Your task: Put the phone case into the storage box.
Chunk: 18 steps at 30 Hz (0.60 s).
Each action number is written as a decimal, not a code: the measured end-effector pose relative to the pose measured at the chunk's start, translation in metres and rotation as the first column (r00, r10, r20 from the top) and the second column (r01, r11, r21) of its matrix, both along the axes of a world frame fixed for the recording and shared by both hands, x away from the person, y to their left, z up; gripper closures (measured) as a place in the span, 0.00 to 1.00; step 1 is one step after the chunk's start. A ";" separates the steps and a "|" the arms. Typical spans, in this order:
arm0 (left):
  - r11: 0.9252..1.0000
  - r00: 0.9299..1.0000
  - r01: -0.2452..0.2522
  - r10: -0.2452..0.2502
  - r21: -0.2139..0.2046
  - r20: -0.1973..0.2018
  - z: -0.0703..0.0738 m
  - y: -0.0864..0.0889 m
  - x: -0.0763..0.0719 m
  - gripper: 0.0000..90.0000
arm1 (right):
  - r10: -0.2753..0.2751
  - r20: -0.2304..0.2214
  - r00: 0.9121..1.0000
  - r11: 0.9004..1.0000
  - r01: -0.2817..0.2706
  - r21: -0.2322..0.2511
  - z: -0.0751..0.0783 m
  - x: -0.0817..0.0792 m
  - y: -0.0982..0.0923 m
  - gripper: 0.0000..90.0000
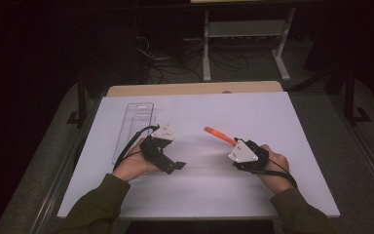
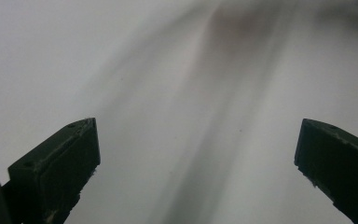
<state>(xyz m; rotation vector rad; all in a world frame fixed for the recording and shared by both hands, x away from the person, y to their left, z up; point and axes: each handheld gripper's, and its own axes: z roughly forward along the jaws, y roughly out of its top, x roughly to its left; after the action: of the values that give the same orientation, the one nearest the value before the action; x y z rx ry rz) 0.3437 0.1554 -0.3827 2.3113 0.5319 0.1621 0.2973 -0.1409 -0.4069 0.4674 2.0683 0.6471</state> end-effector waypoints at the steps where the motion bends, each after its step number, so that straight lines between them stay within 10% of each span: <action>1: 1.000 1.000 0.000 0.000 0.002 0.000 0.000 0.000 0.000 0.00 | 0.001 -0.004 1.000 1.000 -0.001 0.005 0.000 0.000 0.000 0.92; 18: 1.000 1.000 -0.001 0.001 0.015 0.016 -0.001 0.001 0.000 0.00 | -0.021 -0.128 0.992 0.984 0.043 0.174 0.003 0.004 -0.005 0.92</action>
<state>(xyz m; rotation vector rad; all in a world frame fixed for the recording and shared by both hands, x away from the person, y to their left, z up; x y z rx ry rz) 0.3438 0.1561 -0.3841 2.3229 0.5253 0.1852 0.3014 -0.1456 -0.4043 0.6565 2.1259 0.8037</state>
